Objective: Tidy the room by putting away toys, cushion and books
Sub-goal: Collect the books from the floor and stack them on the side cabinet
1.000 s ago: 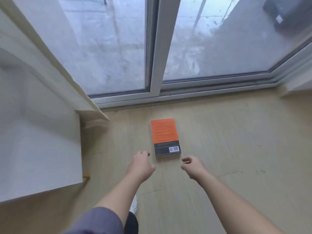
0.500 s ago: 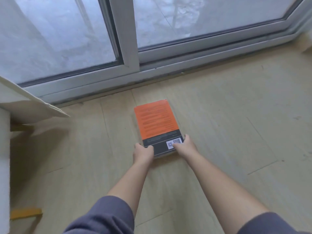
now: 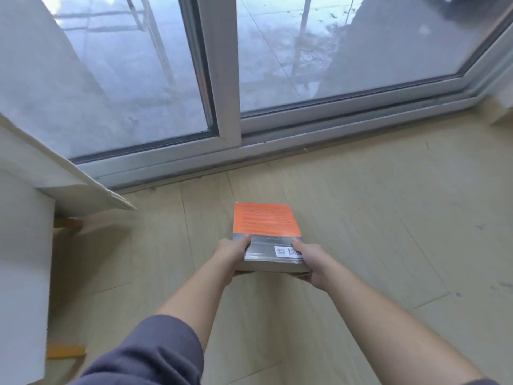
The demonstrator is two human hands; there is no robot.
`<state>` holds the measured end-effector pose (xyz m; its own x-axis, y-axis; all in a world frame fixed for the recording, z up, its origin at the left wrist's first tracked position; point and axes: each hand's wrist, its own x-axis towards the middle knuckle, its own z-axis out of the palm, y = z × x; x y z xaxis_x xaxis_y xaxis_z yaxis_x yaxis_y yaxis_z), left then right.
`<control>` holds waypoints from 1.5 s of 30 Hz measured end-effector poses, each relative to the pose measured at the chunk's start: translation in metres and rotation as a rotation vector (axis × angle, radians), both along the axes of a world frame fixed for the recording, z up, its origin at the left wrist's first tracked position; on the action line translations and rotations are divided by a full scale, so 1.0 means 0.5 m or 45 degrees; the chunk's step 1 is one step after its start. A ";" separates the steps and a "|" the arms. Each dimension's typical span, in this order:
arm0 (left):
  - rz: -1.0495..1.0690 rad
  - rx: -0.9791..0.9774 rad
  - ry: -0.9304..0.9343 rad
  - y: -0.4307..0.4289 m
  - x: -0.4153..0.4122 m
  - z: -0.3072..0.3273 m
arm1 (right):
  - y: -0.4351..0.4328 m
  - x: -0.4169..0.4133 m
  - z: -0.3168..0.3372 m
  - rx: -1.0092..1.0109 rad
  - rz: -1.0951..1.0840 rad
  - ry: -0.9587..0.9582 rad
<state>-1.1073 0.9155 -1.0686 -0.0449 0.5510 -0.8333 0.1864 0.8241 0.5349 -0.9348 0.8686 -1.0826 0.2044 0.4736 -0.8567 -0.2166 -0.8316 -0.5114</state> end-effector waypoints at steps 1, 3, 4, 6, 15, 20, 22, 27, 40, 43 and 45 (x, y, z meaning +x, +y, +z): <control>-0.014 0.035 -0.005 0.004 0.001 0.014 | 0.002 0.002 0.004 0.018 -0.010 0.028; -0.001 0.135 0.016 0.015 -0.023 0.076 | 0.019 -0.008 0.056 0.099 0.018 0.065; 0.015 0.192 0.016 0.019 -0.043 0.118 | 0.028 -0.019 0.094 0.147 0.037 0.079; 0.035 0.289 -0.016 0.024 -0.080 0.193 | 0.046 -0.042 0.157 0.240 0.070 0.148; 0.065 0.762 0.006 -0.044 -0.272 0.540 | 0.091 -0.209 0.452 0.648 0.236 0.584; 0.260 0.901 0.114 -0.109 -0.433 0.692 | 0.098 -0.386 0.593 0.846 0.442 0.784; 0.406 0.928 0.121 -0.127 -0.509 0.725 | 0.094 -0.466 0.622 0.854 0.533 0.764; 0.824 1.018 0.299 -0.180 -0.732 0.781 | 0.058 -0.694 0.698 0.859 0.771 0.758; 1.195 0.890 0.469 -0.204 -1.137 0.766 | 0.003 -0.951 0.683 1.378 1.161 -0.237; 0.998 0.802 0.842 -0.181 -1.193 0.779 | 0.006 -0.945 0.679 1.418 1.166 -0.282; 0.707 0.664 1.214 -0.173 -1.205 0.800 | 0.004 -0.952 0.678 1.436 1.157 -0.309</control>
<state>-1.7097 0.8293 -0.6687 -0.8534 0.5207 -0.0227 0.3753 0.6441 0.6665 -1.4105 0.8707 -0.7437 -0.4408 0.8958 0.0571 0.3357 0.2235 -0.9151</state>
